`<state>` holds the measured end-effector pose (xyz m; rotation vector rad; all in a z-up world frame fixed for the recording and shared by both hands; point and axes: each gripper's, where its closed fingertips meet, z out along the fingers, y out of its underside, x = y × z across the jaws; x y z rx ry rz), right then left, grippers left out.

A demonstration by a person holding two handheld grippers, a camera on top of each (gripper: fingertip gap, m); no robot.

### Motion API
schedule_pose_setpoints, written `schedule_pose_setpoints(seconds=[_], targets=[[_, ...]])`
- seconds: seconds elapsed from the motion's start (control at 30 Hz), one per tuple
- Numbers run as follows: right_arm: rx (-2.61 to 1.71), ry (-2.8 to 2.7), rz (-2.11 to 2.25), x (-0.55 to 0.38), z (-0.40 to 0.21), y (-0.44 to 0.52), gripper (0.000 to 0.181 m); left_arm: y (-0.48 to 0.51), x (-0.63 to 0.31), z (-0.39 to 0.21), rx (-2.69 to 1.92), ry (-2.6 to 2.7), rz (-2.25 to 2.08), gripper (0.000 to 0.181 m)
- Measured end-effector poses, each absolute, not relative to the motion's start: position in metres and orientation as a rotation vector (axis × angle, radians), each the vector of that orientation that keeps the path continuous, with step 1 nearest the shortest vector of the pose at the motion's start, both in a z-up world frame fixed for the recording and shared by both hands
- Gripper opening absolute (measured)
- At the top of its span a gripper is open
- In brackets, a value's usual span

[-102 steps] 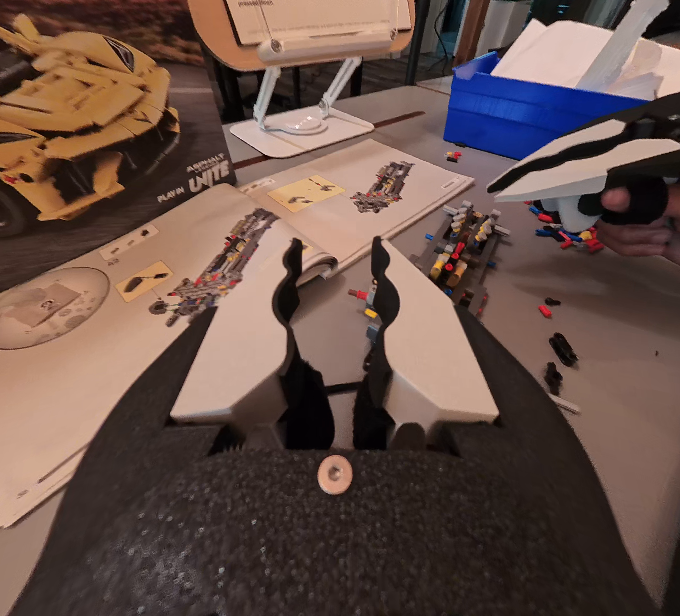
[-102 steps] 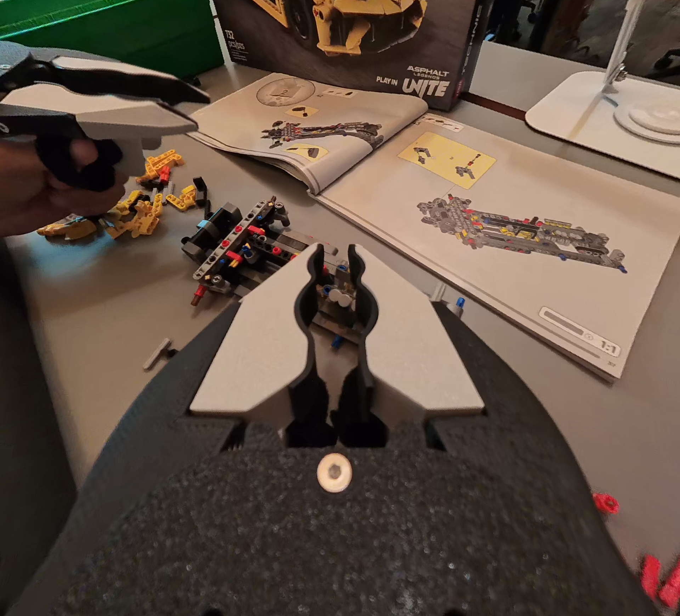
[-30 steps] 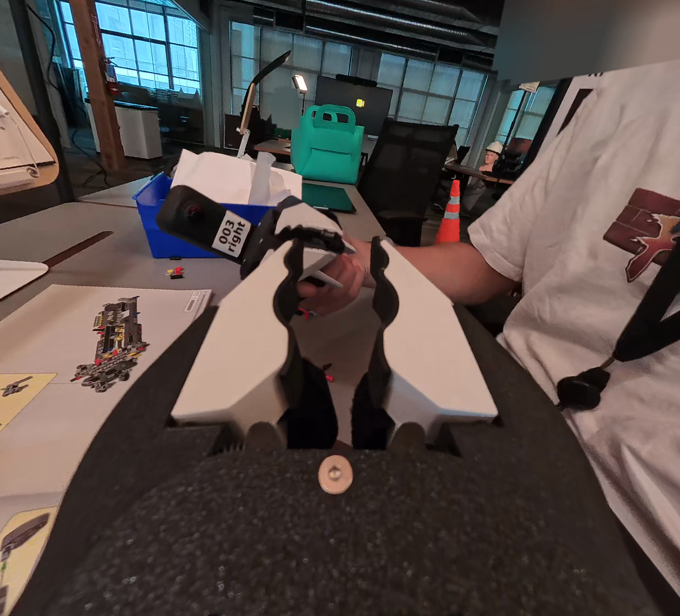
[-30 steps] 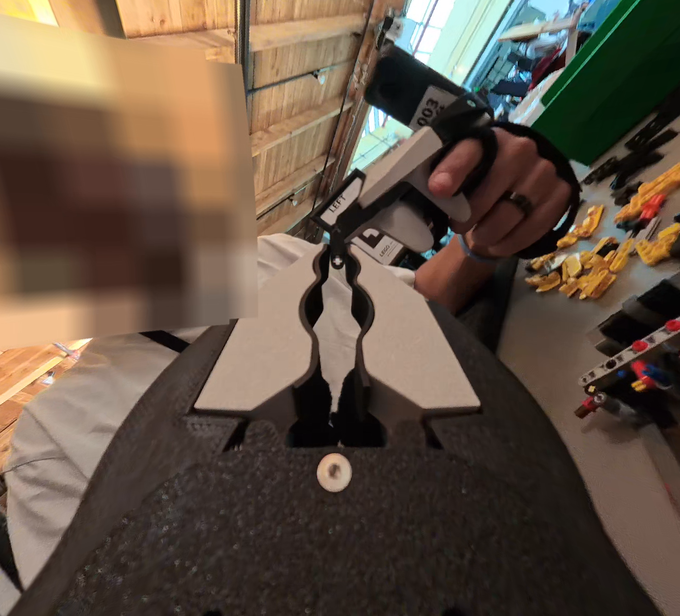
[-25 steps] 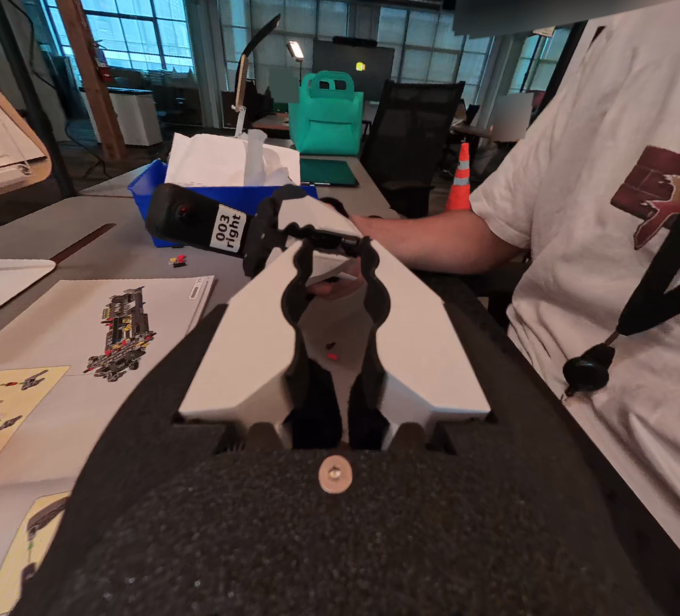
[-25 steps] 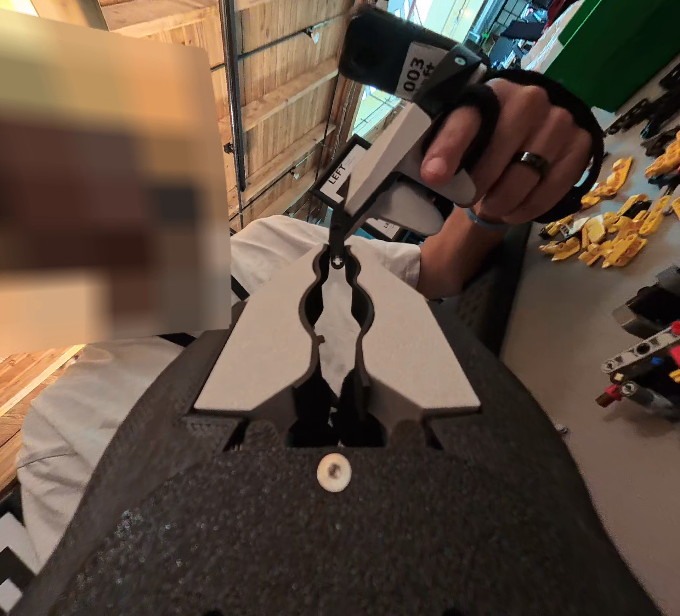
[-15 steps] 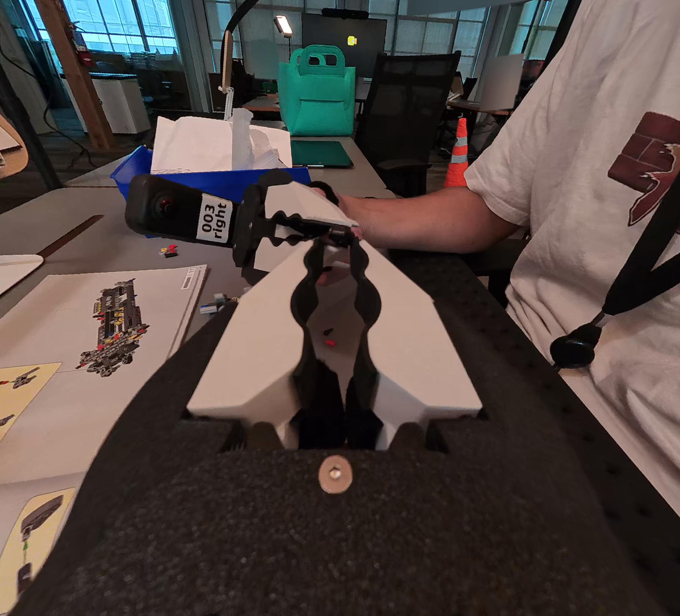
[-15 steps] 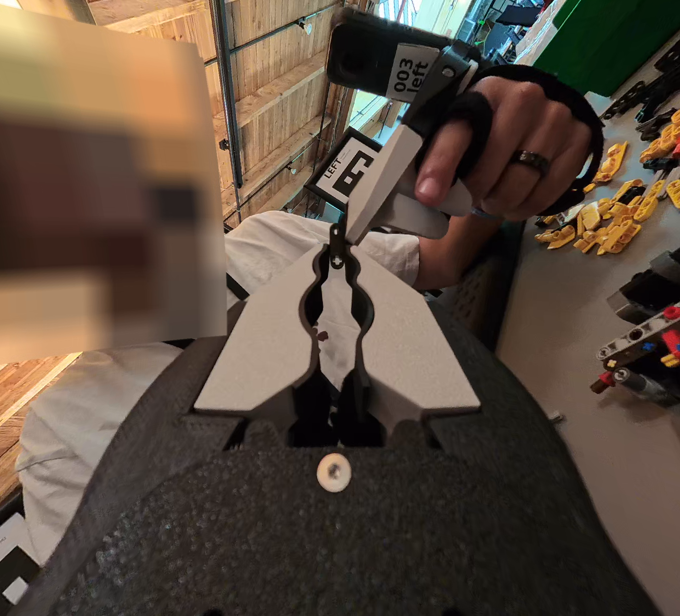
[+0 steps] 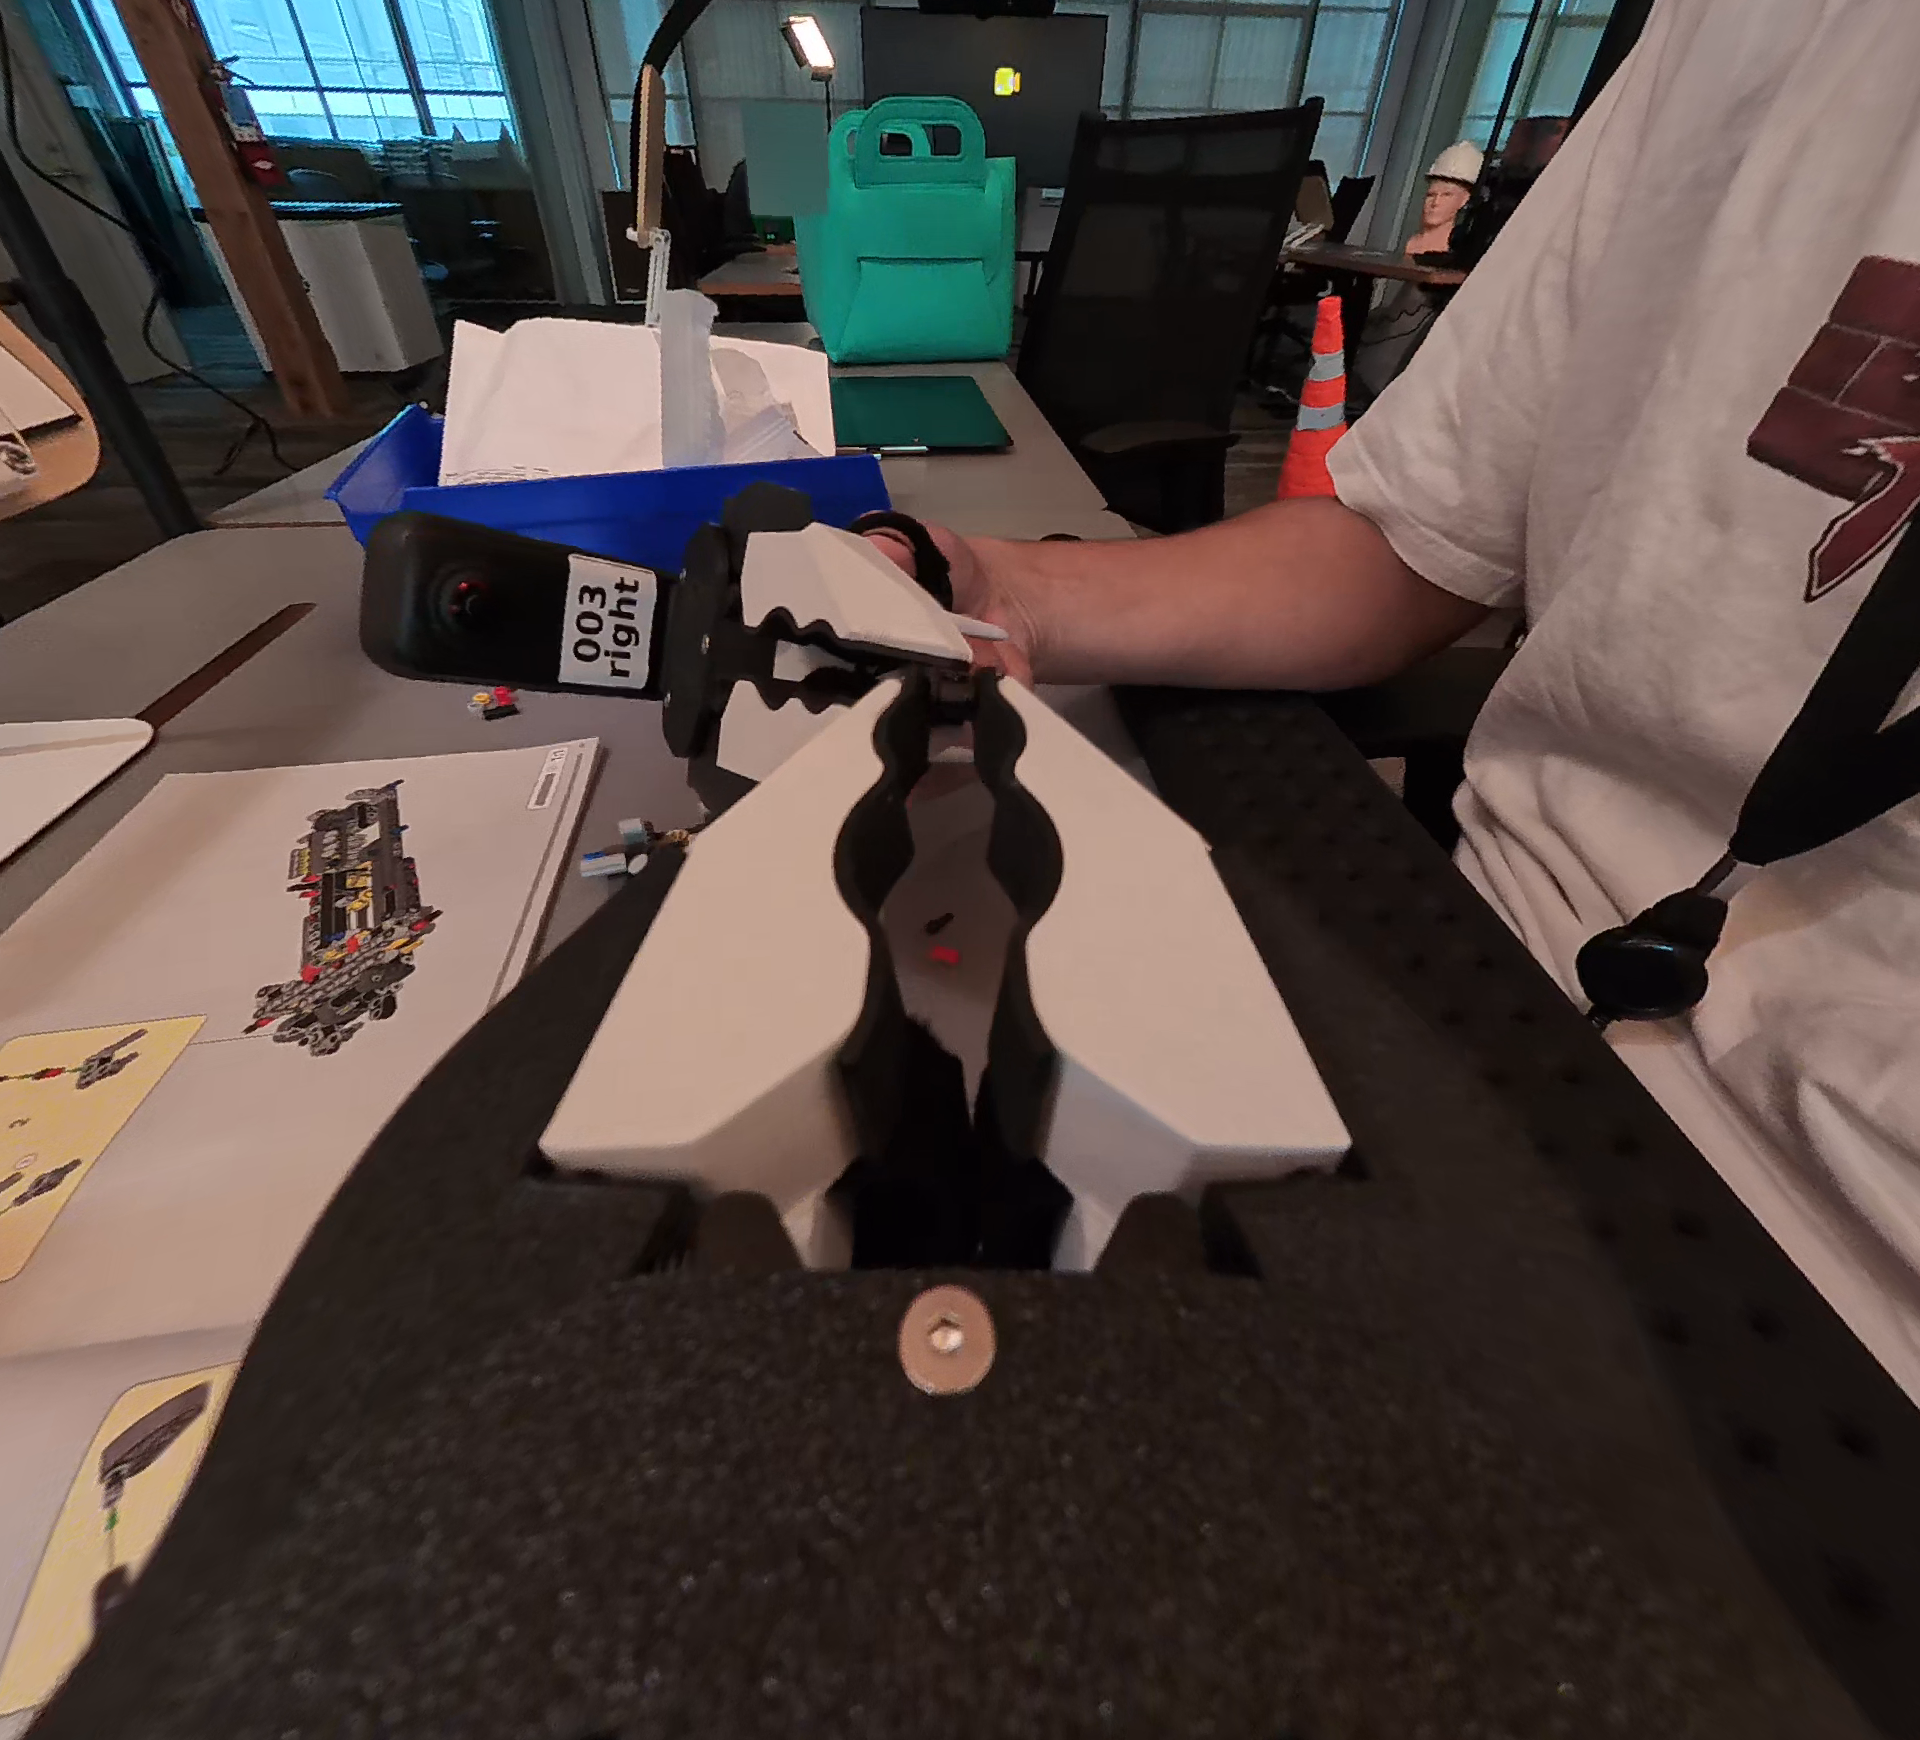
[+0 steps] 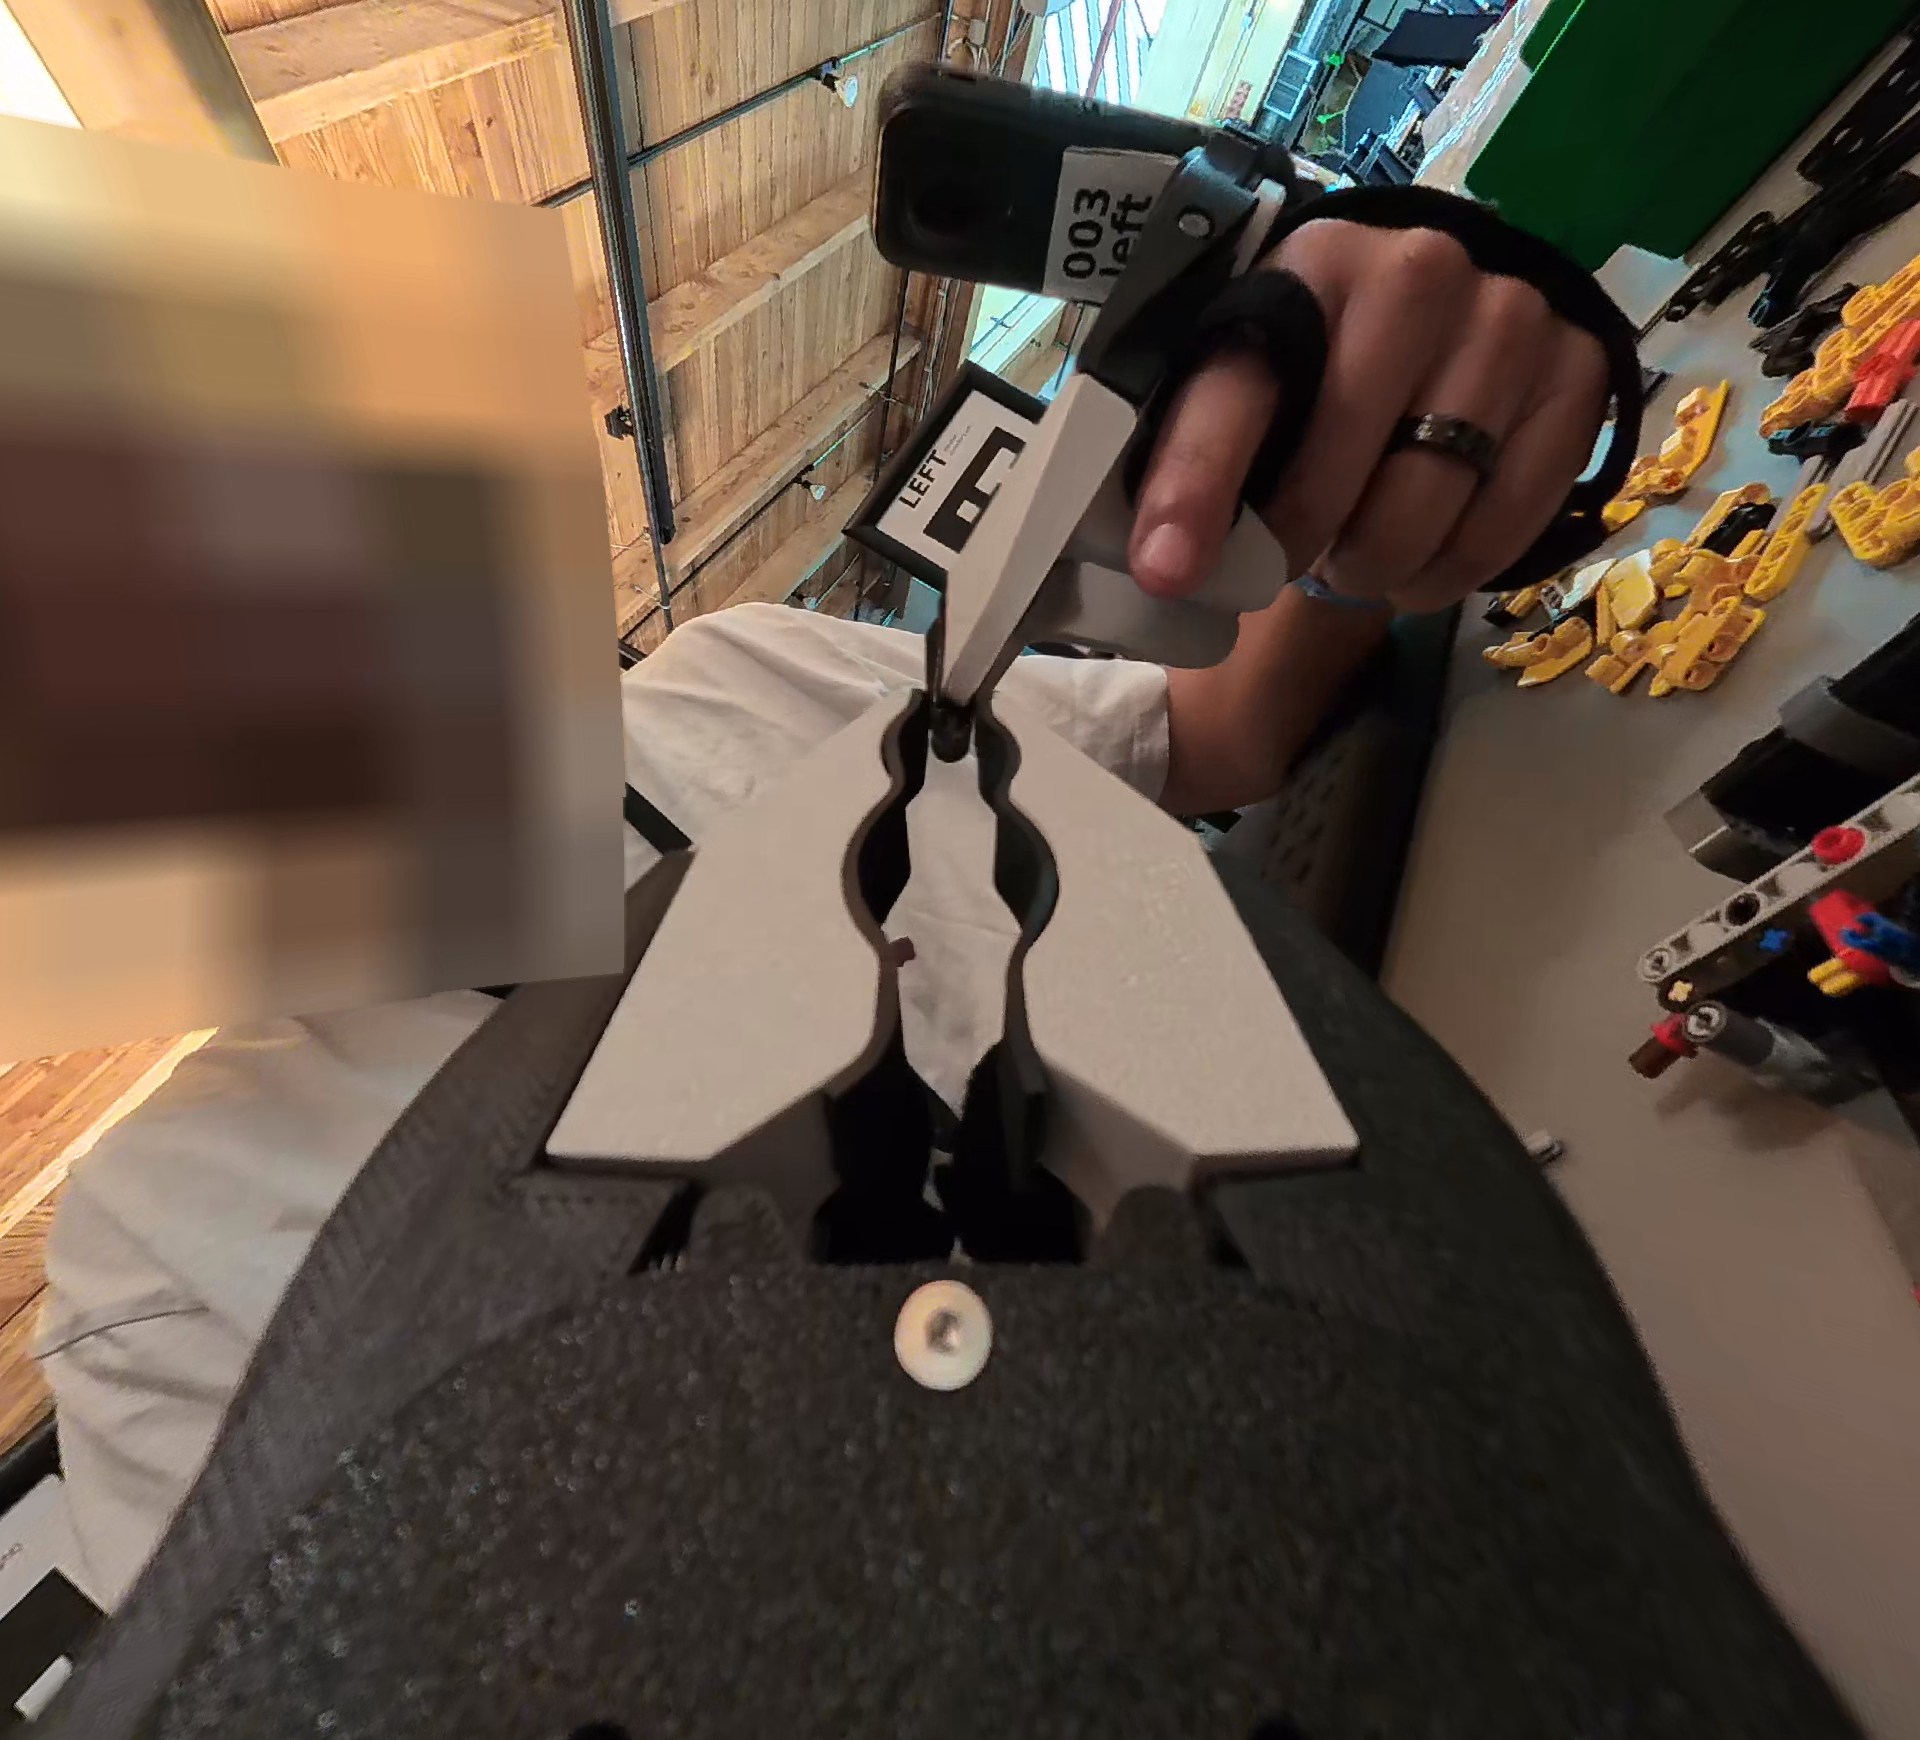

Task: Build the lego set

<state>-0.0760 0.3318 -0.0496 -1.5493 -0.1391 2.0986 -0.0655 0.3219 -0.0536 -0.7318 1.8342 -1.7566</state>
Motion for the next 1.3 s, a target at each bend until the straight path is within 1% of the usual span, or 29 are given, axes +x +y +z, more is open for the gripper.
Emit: schedule_pose_setpoints(seconds=[0.03,0.17,0.23,0.3,0.37,0.43,0.53,0.6,0.73,0.87,1.0,1.3], targets=[[-1.548,-0.139,2.095,-0.076,-0.049,0.332,0.008,0.322,-0.065,-0.054,-0.728,1.834,-1.743,0.006],[-1.49,-0.117,2.061,-0.066,-0.04,0.336,0.018,0.328,-0.061,-0.05,-0.709,1.793,-1.689,0.006],[-1.504,-0.106,1.926,-0.056,-0.042,0.344,0.019,0.333,-0.058,-0.043,-0.701,1.728,-1.673,0.006],[-1.574,-0.123,1.691,-0.046,-0.049,0.353,0.021,0.34,-0.054,-0.035,-0.695,1.643,-1.653,0.006],[-1.5,-0.183,1.52,-0.038,-0.033,0.353,0.02,0.345,-0.051,-0.026,-0.692,1.567,-1.635,0.006],[-1.441,-0.229,1.28,-0.031,-0.019,0.355,0.024,0.357,-0.043,-0.023,-0.77,1.5,-1.591,0.007],[-1.534,-0.359,0.802,-0.026,-0.034,0.363,0.024,0.368,-0.034,-0.026,-0.923,1.459,-1.633,0.006],[-1.513,-0.367,0.679,-0.025,-0.034,0.365,0.022,0.366,-0.034,-0.026,-0.955,1.446,-1.703,0.006],[-1.41,-0.357,0.775,-0.027,-0.022,0.361,0.025,0.362,-0.035,-0.023,-0.958,1.436,-1.777,0.006],[-1.443,-0.385,0.793,-0.03,-0.028,0.36,0.024,0.361,-0.035,-0.023,-0.965,1.43,-1.804,0.006],[-1.446,-0.422,0.795,-0.041,-0.03,0.359,0.019,0.36,-0.036,-0.021,-0.97,1.416,-1.858,0.006],[-1.442,-0.413,0.826,-0.043,-0.028,0.358,0.017,0.356,-0.036,-0.023,-0.979,1.417,-1.919,0.006]])
